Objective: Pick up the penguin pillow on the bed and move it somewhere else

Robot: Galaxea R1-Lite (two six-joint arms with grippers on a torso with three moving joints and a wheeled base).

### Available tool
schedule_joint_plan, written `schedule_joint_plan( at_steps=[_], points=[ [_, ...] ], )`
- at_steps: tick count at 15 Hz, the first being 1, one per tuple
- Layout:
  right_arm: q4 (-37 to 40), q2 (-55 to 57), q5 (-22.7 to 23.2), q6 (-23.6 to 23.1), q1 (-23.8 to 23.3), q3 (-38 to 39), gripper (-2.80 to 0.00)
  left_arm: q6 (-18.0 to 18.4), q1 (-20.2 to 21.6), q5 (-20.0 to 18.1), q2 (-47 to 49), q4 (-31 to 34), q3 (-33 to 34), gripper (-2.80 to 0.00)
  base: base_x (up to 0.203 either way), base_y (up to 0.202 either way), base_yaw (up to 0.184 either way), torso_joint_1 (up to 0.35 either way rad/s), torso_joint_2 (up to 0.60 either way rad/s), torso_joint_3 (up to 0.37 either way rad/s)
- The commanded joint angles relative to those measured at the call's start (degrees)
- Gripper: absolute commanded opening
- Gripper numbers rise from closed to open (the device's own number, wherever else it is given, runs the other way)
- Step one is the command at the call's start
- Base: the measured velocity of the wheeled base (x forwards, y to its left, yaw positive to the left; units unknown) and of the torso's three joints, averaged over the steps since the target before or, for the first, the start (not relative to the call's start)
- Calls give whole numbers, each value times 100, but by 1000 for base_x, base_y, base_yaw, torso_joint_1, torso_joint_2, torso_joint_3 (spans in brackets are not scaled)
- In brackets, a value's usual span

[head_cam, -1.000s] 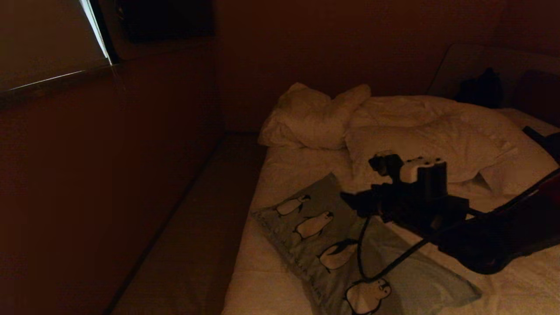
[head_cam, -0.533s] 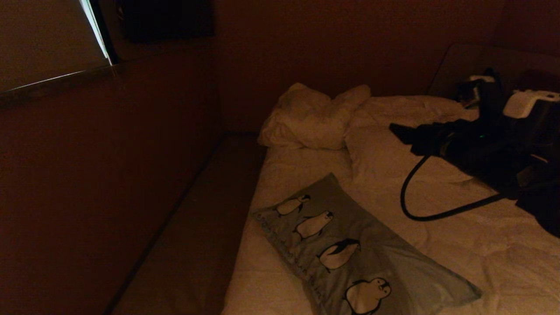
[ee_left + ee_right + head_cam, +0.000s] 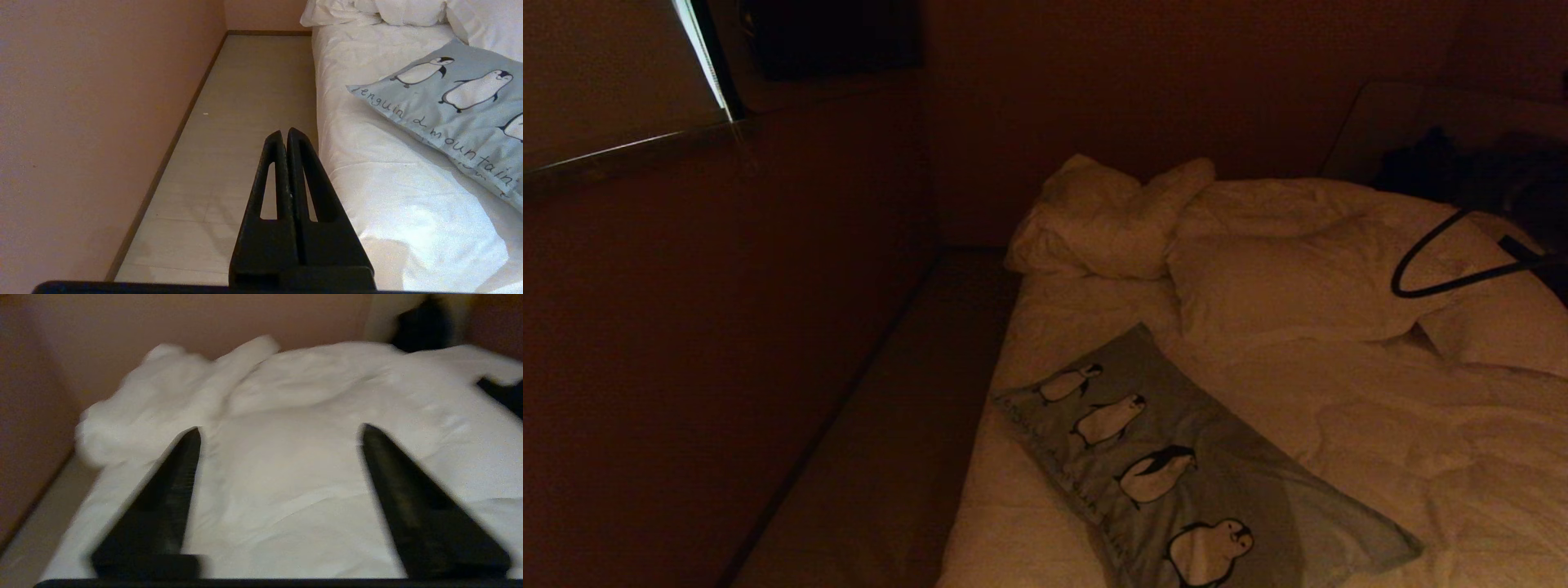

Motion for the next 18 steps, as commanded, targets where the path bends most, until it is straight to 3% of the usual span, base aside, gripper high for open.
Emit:
schedule_joint_plan(
  at_steps=[1,3,8,18],
  points=[
    [-16,6,95,201,-292,-215,-280,3,-1,2,-5,-1,0,-280,0,0,0,0,0,0],
    [131,-158,99,303,-433,-344,-280,-1,6,2,2,-1,0,-280,0,0,0,0,0,0],
    [1587,-867,122,909,-833,-868,-280,-1,-2,2,2,-1,0,-280,0,0,0,0,0,0],
    [1943,-2638,103,669,-890,-221,-280,-1,6,2,-4,-1,0,-280,0,0,0,0,0,0]
  ],
)
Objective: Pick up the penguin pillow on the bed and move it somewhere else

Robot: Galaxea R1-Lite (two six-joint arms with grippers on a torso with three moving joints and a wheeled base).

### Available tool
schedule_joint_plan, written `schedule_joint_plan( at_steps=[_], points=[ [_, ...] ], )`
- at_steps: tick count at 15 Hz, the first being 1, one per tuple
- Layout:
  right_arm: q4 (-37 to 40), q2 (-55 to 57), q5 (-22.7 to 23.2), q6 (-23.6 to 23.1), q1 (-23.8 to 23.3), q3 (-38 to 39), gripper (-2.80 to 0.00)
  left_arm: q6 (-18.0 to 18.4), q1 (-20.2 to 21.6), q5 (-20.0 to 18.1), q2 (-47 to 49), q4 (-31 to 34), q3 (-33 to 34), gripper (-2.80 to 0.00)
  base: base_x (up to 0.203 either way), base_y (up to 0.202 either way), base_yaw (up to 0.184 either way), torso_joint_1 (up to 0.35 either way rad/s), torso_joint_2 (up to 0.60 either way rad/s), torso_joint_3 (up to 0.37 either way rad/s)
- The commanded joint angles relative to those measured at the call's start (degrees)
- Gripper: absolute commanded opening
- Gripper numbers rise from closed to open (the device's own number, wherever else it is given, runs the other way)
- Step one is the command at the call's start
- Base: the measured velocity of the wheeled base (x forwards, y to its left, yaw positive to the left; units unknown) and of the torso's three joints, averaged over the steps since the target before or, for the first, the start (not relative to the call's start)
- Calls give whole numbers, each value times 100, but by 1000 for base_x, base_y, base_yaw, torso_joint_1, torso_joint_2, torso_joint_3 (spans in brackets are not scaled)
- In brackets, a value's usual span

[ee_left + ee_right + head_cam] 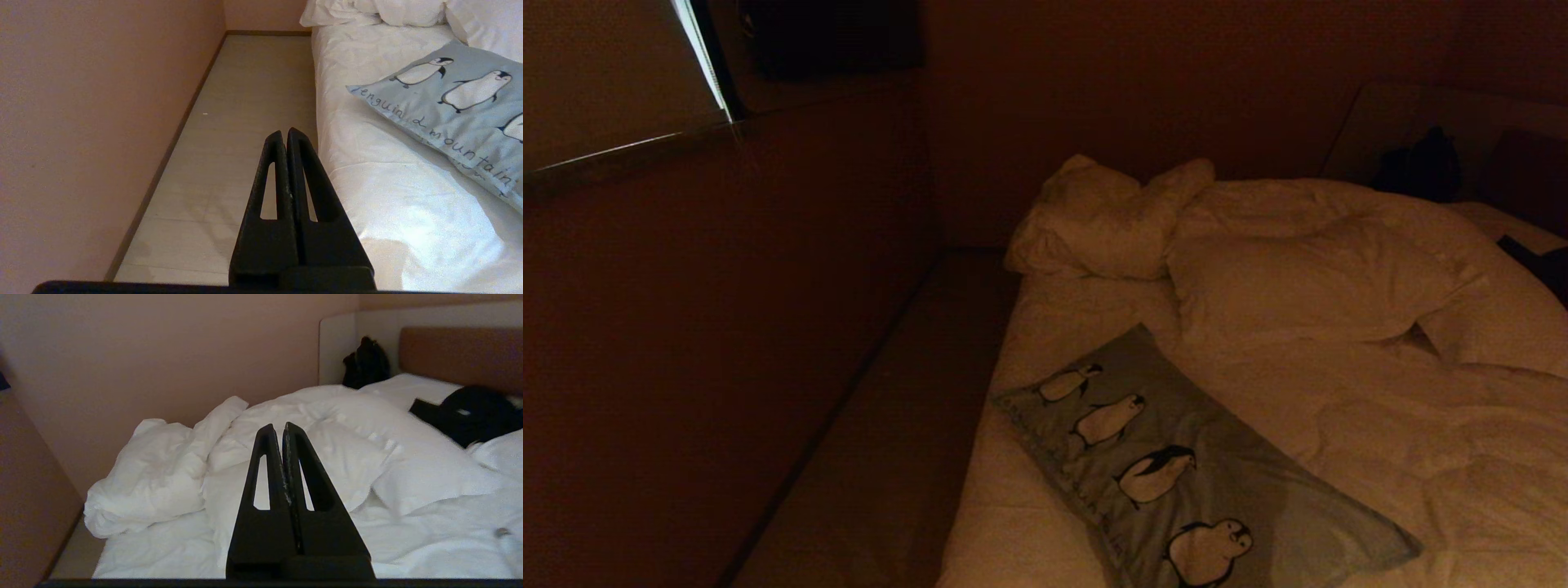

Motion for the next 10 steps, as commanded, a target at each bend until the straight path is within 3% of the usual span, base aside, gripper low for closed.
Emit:
schedule_joint_plan(
  at_steps=[1,4,8,10],
  points=[
    [25,-504,-2,-89,-1,182,-280,2,1,2,-4,-1,0,-280,0,0,0,0,0,0],
    [394,-1092,111,-79,21,409,-280,2,5,2,-6,-1,0,-280,0,0,0,0,0,0],
    [1332,-2364,1298,380,36,1233,-280,2,6,2,2,-1,0,-280,0,0,0,0,0,0],
    [1645,-2874,1483,477,35,1500,-280,2,5,2,-6,-1,0,-280,0,0,0,0,0,0]
  ],
)
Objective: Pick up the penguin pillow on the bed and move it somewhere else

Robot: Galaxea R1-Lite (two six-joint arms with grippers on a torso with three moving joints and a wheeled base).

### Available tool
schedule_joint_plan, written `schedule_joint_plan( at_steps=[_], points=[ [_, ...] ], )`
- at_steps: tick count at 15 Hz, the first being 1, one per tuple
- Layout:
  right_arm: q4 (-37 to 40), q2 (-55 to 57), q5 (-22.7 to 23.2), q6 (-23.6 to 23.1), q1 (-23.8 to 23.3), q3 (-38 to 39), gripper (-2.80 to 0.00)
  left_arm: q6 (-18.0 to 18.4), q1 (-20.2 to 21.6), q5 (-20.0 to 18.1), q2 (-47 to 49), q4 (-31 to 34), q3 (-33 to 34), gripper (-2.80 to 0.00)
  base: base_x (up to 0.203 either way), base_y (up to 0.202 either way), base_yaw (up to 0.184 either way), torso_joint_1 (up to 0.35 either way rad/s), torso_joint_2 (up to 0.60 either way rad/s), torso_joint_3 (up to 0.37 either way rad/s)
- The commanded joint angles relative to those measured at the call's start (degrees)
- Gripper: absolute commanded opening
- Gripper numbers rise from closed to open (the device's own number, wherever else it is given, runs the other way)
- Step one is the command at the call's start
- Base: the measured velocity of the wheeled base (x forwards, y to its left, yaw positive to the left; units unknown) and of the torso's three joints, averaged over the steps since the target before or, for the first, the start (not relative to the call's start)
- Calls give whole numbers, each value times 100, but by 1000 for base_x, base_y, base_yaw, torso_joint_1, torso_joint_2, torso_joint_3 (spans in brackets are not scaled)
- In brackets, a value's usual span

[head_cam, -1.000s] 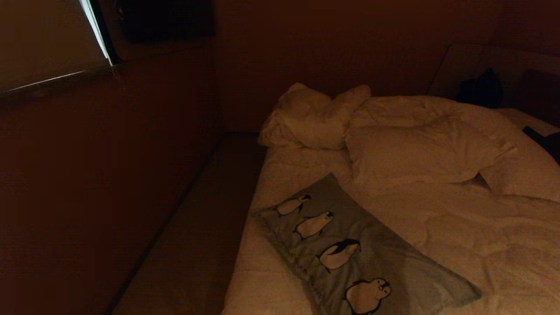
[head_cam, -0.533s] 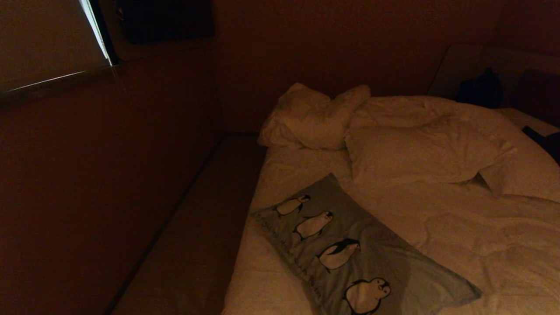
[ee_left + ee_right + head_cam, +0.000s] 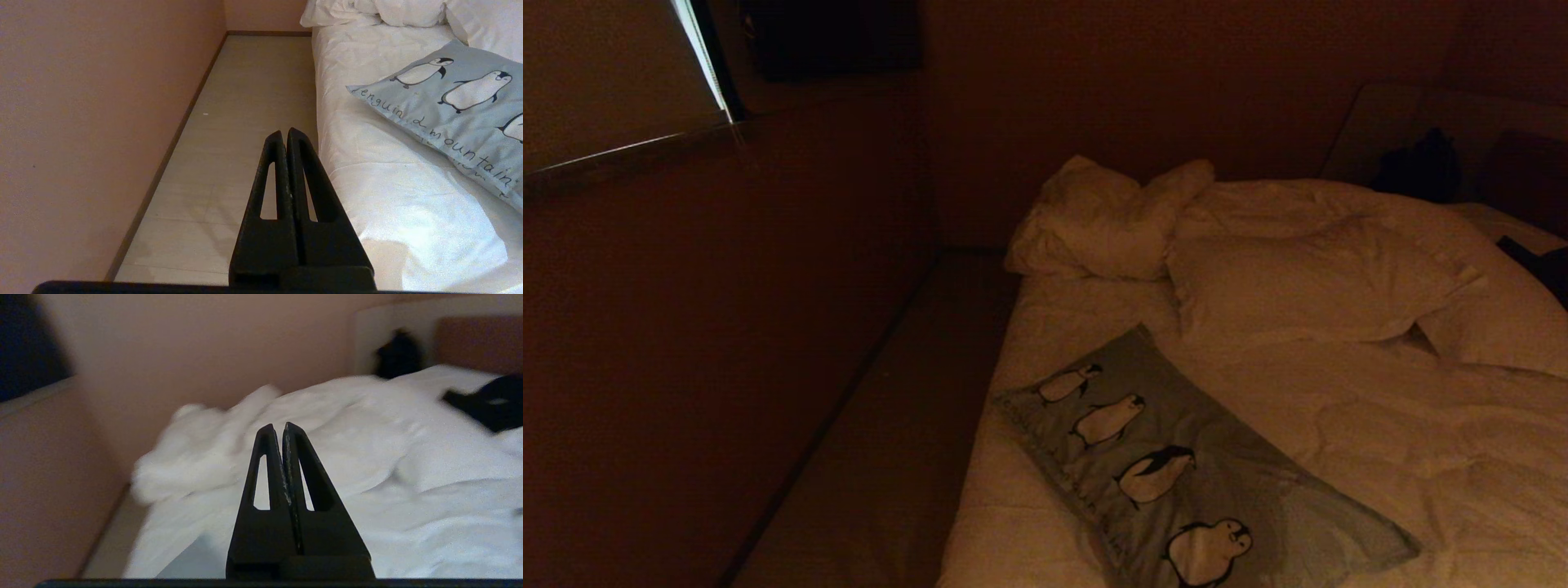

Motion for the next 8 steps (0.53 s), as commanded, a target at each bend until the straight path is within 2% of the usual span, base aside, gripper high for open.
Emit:
schedule_joint_plan(
  at_steps=[1,5,8],
  points=[
    [658,-743,764,163,1,242,-280,2,3,2,-6,-1,0,-280,0,0,0,0,0,0],
    [1142,-1620,927,330,48,616,-280,2,3,2,-6,-1,0,-280,0,0,0,0,0,0],
    [1828,-2376,1140,368,504,584,-280,2,-2,2,-2,-1,0,-280,0,0,0,0,0,0]
  ],
)
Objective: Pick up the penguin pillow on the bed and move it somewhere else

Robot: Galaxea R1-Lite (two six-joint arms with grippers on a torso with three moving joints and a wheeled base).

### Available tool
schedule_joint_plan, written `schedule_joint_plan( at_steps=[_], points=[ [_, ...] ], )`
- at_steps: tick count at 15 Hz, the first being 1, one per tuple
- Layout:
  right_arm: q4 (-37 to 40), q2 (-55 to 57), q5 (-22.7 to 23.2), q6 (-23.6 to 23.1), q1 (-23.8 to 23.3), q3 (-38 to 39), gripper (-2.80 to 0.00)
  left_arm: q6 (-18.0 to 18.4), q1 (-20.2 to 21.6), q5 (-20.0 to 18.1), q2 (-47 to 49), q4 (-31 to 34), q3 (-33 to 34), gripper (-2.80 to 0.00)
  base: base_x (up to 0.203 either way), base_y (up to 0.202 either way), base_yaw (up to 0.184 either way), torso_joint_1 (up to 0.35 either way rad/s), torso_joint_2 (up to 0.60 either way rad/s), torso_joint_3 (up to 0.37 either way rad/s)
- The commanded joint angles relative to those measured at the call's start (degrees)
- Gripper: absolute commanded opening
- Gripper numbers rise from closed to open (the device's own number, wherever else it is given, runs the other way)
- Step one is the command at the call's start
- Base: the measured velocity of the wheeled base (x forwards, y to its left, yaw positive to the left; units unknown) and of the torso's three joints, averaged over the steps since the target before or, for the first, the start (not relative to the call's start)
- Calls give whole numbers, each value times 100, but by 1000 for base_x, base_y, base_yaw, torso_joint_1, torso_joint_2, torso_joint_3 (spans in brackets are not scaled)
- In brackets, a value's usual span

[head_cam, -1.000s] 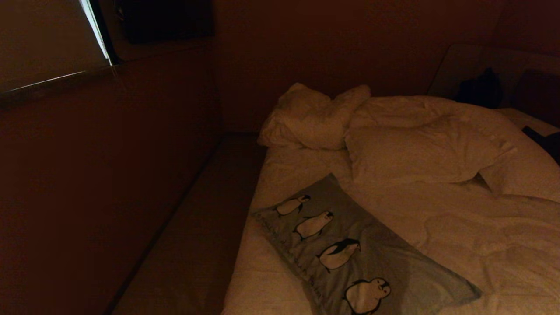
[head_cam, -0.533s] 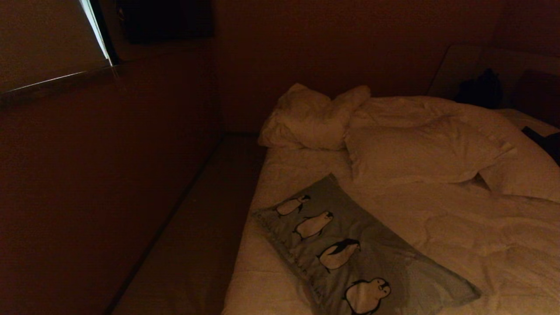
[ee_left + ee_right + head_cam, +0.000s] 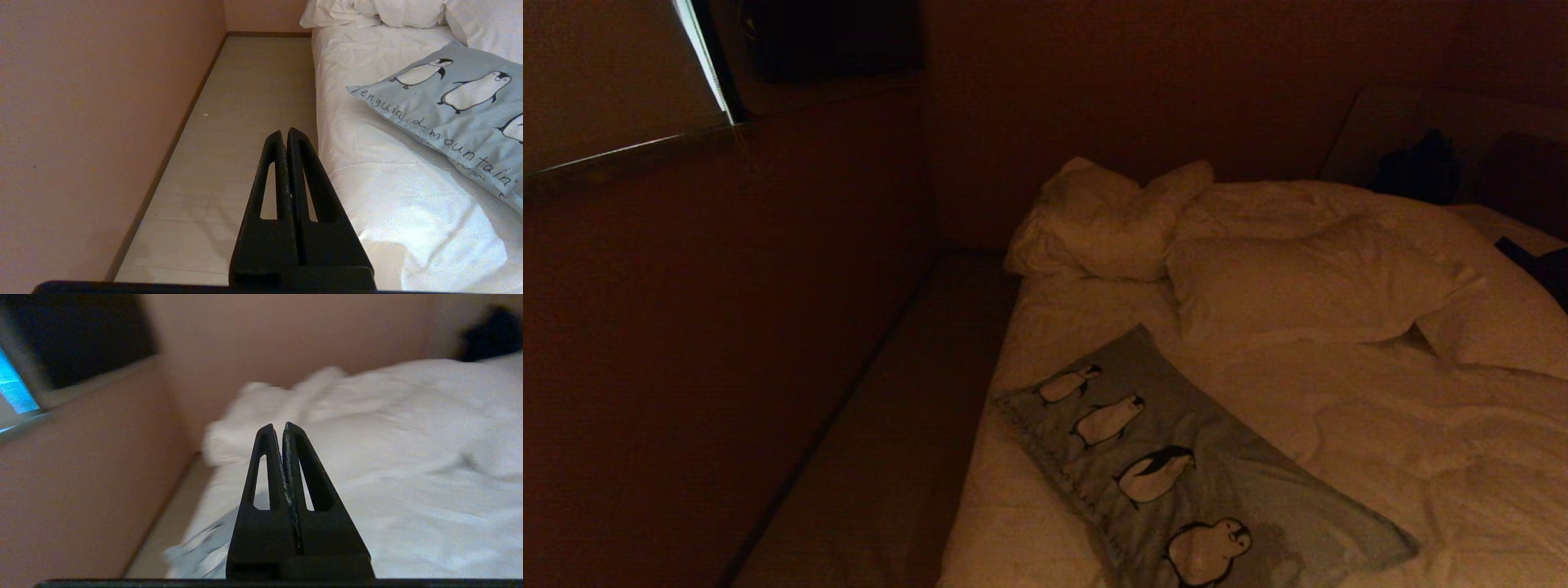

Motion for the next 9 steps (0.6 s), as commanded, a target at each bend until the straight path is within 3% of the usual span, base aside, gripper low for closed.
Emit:
schedule_joint_plan(
  at_steps=[1,4,9],
  points=[
    [852,-691,150,22,429,-89,-280,0,-1,2,1,1,0,-280,0,0,0,0,0,0],
    [1844,-1317,116,20,1163,-456,-280,0,1,2,-6,1,0,-280,0,0,0,0,0,0],
    [2035,-2097,66,-324,1216,103,-280,0,6,2,-2,1,0,-280,0,0,0,0,0,0]
  ],
)
